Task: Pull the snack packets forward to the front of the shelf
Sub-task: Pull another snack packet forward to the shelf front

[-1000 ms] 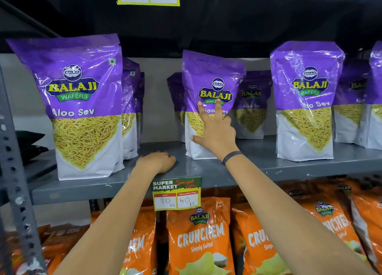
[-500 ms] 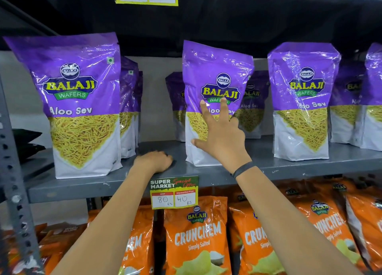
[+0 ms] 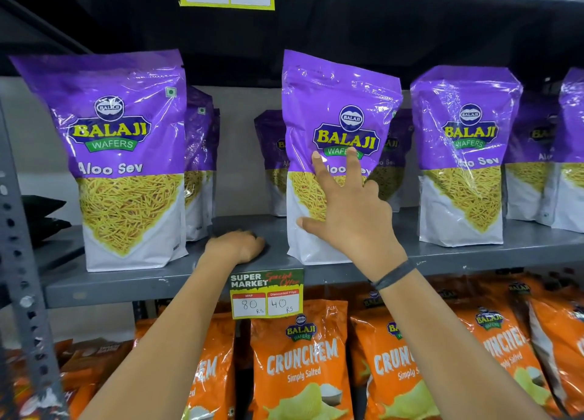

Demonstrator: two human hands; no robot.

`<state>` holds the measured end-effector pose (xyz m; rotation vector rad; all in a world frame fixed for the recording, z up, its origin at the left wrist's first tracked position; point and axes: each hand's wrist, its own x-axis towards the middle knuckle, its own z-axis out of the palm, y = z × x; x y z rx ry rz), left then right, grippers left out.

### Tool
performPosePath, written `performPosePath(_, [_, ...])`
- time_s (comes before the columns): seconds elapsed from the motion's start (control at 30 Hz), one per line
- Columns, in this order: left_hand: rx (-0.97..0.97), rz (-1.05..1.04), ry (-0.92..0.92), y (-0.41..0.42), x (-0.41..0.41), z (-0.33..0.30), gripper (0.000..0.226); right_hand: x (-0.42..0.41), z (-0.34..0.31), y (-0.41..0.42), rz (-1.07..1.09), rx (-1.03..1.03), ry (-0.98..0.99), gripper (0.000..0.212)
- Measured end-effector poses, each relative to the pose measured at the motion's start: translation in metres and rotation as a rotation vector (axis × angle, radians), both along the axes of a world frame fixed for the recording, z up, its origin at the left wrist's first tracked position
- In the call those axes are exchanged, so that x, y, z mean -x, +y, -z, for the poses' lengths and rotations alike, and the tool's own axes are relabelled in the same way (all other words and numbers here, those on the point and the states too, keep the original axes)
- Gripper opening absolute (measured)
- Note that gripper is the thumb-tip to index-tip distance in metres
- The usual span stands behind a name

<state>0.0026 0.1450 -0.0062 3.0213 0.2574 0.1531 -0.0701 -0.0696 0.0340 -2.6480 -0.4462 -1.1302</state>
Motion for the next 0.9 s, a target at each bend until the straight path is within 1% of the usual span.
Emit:
performPosePath(0.27, [-0.025, 0.011, -0.002, 0.001, 0.0, 0.0, 0.056, 0.006, 0.0, -0.003, -0.008, -0.005, -0.015, 0.101])
performPosePath(0.37, [-0.03, 0.009, -0.002, 0.001, 0.0, 0.001, 0.056, 0.006, 0.001, -0.007, -0.057, -0.028, -0.011, 0.1])
performPosePath(0.5, [-0.045, -0.001, 0.017, 0.0, -0.001, 0.001, 0.057, 0.008, 0.011, -0.015, -0.134, -0.111, 0.039, 0.096])
performPosePath(0.67, [-0.038, -0.004, 0.005, -0.001, -0.002, 0.0, 0.058, 0.017, 0.04, -0.016, -0.148, -0.201, -0.219, 0.074])
performPosePath(0.7, [-0.032, -0.007, 0.001, -0.001, -0.002, 0.0, 0.058, 0.018, 0.046, -0.015, -0.158, -0.223, -0.233, 0.073])
performPosePath(0.77, [-0.024, -0.009, -0.008, -0.001, -0.002, 0.001, 0.057, 0.019, 0.053, -0.011, -0.16, -0.24, -0.195, 0.072])
performPosePath(0.9, [-0.012, -0.014, -0.019, -0.002, -0.001, 0.001, 0.056, 0.017, 0.055, -0.002, -0.107, -0.252, -0.175, 0.071])
